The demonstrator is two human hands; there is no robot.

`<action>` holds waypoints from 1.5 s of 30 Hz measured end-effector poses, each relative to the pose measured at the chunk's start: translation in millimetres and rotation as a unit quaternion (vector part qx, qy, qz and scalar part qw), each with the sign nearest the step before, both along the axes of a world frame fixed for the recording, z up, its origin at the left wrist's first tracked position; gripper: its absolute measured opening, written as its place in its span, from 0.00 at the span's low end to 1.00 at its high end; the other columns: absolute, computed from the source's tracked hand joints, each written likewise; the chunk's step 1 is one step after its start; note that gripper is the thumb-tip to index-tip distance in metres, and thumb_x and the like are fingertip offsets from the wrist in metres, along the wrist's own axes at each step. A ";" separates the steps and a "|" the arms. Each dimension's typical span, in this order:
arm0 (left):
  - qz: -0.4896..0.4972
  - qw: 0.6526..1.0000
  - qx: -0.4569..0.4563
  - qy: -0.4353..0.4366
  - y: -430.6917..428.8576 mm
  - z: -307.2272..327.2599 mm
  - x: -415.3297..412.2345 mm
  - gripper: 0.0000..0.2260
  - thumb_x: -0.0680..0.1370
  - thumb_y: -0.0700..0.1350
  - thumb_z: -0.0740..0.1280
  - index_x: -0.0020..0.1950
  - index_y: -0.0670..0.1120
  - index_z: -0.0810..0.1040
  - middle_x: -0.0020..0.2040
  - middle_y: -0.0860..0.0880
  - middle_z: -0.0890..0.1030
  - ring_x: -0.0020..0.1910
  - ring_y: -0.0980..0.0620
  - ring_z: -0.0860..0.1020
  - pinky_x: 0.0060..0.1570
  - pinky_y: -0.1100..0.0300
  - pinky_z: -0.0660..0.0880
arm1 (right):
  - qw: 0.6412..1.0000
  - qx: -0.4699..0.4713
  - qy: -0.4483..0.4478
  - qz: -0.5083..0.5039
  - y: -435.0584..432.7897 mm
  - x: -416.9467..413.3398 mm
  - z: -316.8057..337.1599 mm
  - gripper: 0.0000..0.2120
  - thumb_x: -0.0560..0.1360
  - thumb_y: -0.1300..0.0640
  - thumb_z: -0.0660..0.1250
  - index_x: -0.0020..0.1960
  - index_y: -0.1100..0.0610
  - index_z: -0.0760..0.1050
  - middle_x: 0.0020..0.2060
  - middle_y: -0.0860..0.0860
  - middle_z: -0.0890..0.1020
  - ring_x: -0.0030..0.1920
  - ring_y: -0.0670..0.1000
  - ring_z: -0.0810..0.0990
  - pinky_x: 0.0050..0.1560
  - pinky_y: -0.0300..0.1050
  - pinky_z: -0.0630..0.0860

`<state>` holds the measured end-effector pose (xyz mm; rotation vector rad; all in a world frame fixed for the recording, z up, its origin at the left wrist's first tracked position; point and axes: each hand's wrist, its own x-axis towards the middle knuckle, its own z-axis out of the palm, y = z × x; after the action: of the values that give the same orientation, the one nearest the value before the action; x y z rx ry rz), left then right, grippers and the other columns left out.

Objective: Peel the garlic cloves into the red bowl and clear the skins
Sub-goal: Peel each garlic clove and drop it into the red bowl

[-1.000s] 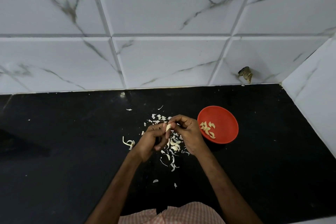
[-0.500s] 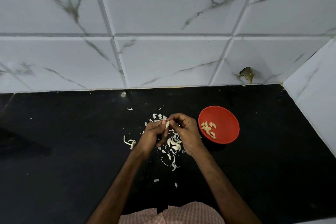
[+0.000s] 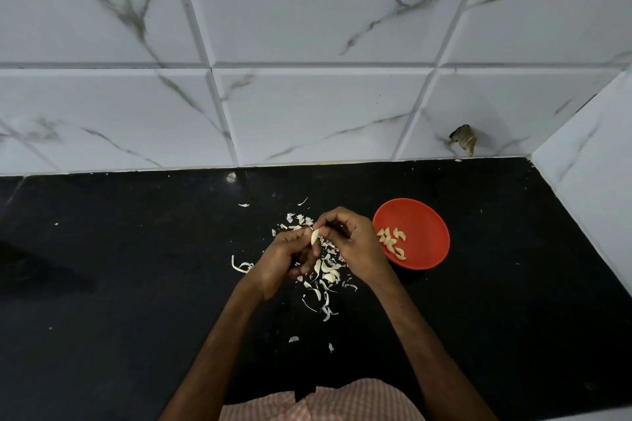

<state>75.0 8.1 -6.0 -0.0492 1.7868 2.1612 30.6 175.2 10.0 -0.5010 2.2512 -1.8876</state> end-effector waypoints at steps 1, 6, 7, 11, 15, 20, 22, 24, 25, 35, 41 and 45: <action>0.016 0.998 -0.054 0.026 2.1 0.6 -0.2 0.18 0.86 0.50 0.57 0.40 0.46 0.78 0.27 0.47 0.73 0.25 0.52 0.68 0.27 0.62 0.65 | 1.000 0.029 0.009 -0.010 0.2 -0.1 -0.4 0.06 0.76 0.67 0.71 0.48 0.58 0.82 0.43 0.49 0.84 0.47 0.49 0.84 0.53 0.45 0.80; 0.057 0.876 -0.441 0.186 10.0 1.8 0.2 0.15 0.83 0.59 0.53 0.40 0.58 0.71 0.32 0.57 0.78 0.33 0.56 0.77 0.39 0.56 0.72 | 0.989 0.111 -0.029 -0.088 -8.6 4.5 -2.1 0.04 0.79 0.61 0.70 0.47 0.59 0.82 0.39 0.48 0.85 0.41 0.43 0.83 0.46 0.37 0.78; 0.060 0.851 -0.479 0.209 8.9 2.2 1.6 0.13 0.83 0.58 0.55 0.42 0.57 0.71 0.33 0.57 0.78 0.34 0.55 0.77 0.37 0.56 0.70 | 0.987 0.106 -0.074 -0.094 -10.8 5.1 -1.3 0.05 0.80 0.60 0.69 0.48 0.60 0.82 0.40 0.50 0.86 0.42 0.47 0.84 0.47 0.42 0.80; 0.070 0.676 -0.628 0.380 5.7 0.4 4.6 0.06 0.79 0.48 0.66 0.45 0.47 0.78 0.35 0.52 0.80 0.34 0.49 0.79 0.26 0.59 0.65 | 0.959 0.014 -0.264 -0.099 -17.5 9.7 9.3 0.11 0.82 0.59 0.65 0.45 0.62 0.81 0.35 0.53 0.83 0.34 0.49 0.81 0.43 0.47 0.83; 0.152 0.534 -0.672 0.490 6.2 -4.6 1.4 0.12 0.80 0.47 0.64 0.38 0.47 0.78 0.32 0.52 0.77 0.33 0.51 0.76 0.25 0.59 0.69 | 0.930 -0.064 -0.347 -0.105 -19.7 9.4 21.0 0.14 0.83 0.58 0.64 0.41 0.61 0.80 0.29 0.49 0.80 0.31 0.45 0.79 0.35 0.39 0.81; 0.195 0.501 -0.669 0.513 7.4 -12.6 2.1 0.12 0.80 0.45 0.64 0.37 0.47 0.78 0.31 0.52 0.77 0.33 0.52 0.75 0.25 0.60 0.68 | 0.923 -0.085 -0.355 -0.124 -24.0 12.6 23.2 0.15 0.84 0.58 0.63 0.42 0.62 0.79 0.34 0.54 0.80 0.37 0.49 0.80 0.35 0.39 0.81; 0.221 0.548 -0.653 0.473 9.2 -9.7 1.9 0.13 0.80 0.47 0.62 0.37 0.47 0.78 0.31 0.52 0.78 0.31 0.52 0.75 0.24 0.61 0.64 | 0.921 -0.120 -0.346 -0.135 -24.3 15.1 19.8 0.13 0.83 0.59 0.63 0.43 0.64 0.79 0.35 0.55 0.80 0.38 0.49 0.80 0.37 0.39 0.82; 0.271 0.652 -0.604 0.371 12.4 -5.0 2.5 0.14 0.81 0.50 0.60 0.39 0.47 0.78 0.31 0.52 0.77 0.29 0.51 0.74 0.24 0.62 0.62 | 0.919 -0.159 -0.332 -0.144 -21.2 17.2 16.0 0.10 0.82 0.62 0.64 0.47 0.65 0.79 0.37 0.55 0.80 0.38 0.48 0.80 0.40 0.39 0.82; 0.294 0.706 -0.566 0.308 13.0 -3.0 2.1 0.16 0.82 0.52 0.58 0.40 0.47 0.77 0.31 0.52 0.76 0.28 0.51 0.74 0.25 0.60 0.65 | 0.917 -0.174 -0.327 -0.147 -18.5 17.7 14.2 0.07 0.82 0.63 0.64 0.48 0.66 0.79 0.38 0.56 0.81 0.40 0.48 0.82 0.41 0.39 0.83; 0.226 0.872 -0.418 0.121 15.9 -30.0 2.3 0.07 0.79 0.45 0.71 0.55 0.54 0.79 0.51 0.58 0.81 0.45 0.57 0.81 0.45 0.53 0.78 | 0.920 -0.171 -0.286 -0.207 33.1 13.0 0.0 0.07 0.77 0.73 0.67 0.50 0.63 0.79 0.46 0.57 0.83 0.43 0.50 0.86 0.44 0.40 0.83; 0.189 0.936 -0.264 0.138 49.0 -2.9 -15.2 0.01 0.76 0.50 0.74 0.46 0.55 0.83 0.46 0.59 0.85 0.45 0.60 0.82 0.46 0.58 0.78 | 0.955 -0.087 -0.144 -0.243 33.4 17.4 0.4 0.06 0.76 0.71 0.69 0.50 0.63 0.79 0.43 0.55 0.84 0.45 0.52 0.86 0.44 0.41 0.83; 0.178 0.963 -0.181 0.095 62.2 2.8 -17.7 0.03 0.76 0.44 0.75 0.44 0.51 0.84 0.42 0.55 0.86 0.40 0.59 0.81 0.42 0.58 0.77 | 0.965 -0.040 -0.061 -0.253 26.2 20.0 0.9 0.08 0.75 0.71 0.71 0.47 0.60 0.79 0.41 0.53 0.84 0.43 0.50 0.86 0.44 0.46 0.84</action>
<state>57.3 70.3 -3.2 -0.2771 2.4294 2.0875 50.5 201.4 10.9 0.2067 2.3859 -2.1648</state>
